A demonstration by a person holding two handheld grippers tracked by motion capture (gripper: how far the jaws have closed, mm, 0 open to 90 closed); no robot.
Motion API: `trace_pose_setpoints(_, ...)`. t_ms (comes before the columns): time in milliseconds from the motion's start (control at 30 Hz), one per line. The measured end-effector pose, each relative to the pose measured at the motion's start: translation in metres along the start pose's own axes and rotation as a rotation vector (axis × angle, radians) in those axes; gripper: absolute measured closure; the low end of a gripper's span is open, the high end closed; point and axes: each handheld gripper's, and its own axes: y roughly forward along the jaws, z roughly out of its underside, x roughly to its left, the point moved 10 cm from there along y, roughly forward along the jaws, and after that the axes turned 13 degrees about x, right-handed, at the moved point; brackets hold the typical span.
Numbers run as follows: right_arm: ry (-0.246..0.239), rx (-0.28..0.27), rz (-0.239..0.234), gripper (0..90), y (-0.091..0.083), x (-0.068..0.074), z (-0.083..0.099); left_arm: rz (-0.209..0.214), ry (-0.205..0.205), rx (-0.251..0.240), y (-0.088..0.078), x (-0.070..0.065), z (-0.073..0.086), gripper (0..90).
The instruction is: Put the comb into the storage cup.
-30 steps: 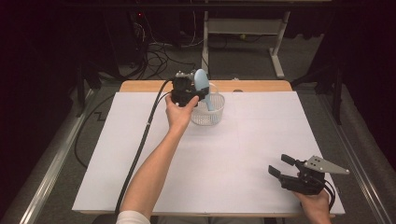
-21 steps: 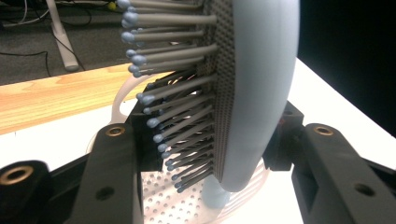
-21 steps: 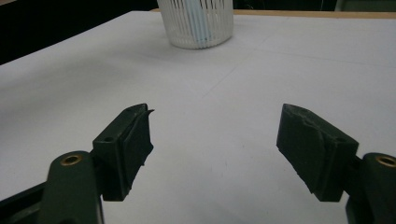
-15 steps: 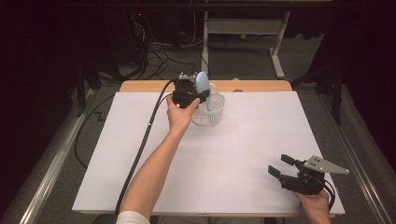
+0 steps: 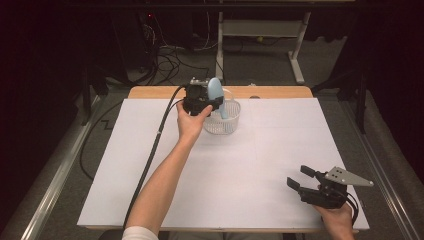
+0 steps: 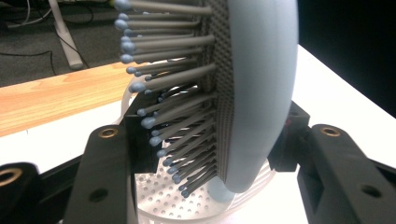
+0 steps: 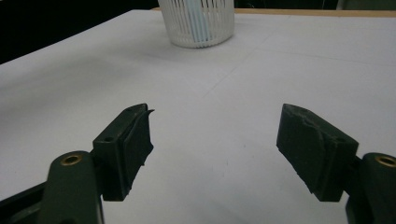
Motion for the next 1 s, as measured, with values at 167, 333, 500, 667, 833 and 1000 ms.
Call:
trace_pose_setpoints(167,0.002,0.000,-0.001,26.7,0.000,0.000,0.000,0.002,-0.002,-0.002,-0.001,0.001,0.000,45.7)
trace_pose_setpoints(333,0.002,0.001,-0.002,26.7,0.000,0.000,0.000,-0.006,-0.003,0.002,-0.004,0.004,-0.001,43.0)
trace_pose_setpoints(500,0.003,0.003,-0.003,26.7,0.000,0.000,0.000,-0.020,0.007,0.017,-0.007,0.008,0.001,41.2)
trace_pose_setpoints(667,0.003,0.003,-0.006,26.6,0.001,0.001,0.000,-0.026,-0.004,0.026,-0.008,0.011,0.002,37.7)
trace_pose_setpoints(833,0.004,0.004,-0.007,26.6,0.001,0.001,0.000,-0.040,-0.001,0.031,-0.009,0.014,0.003,36.2)
trace_pose_setpoints(1000,0.004,0.003,-0.008,26.6,0.001,0.001,0.000,-0.051,-0.001,0.036,-0.011,0.017,0.003,35.8)
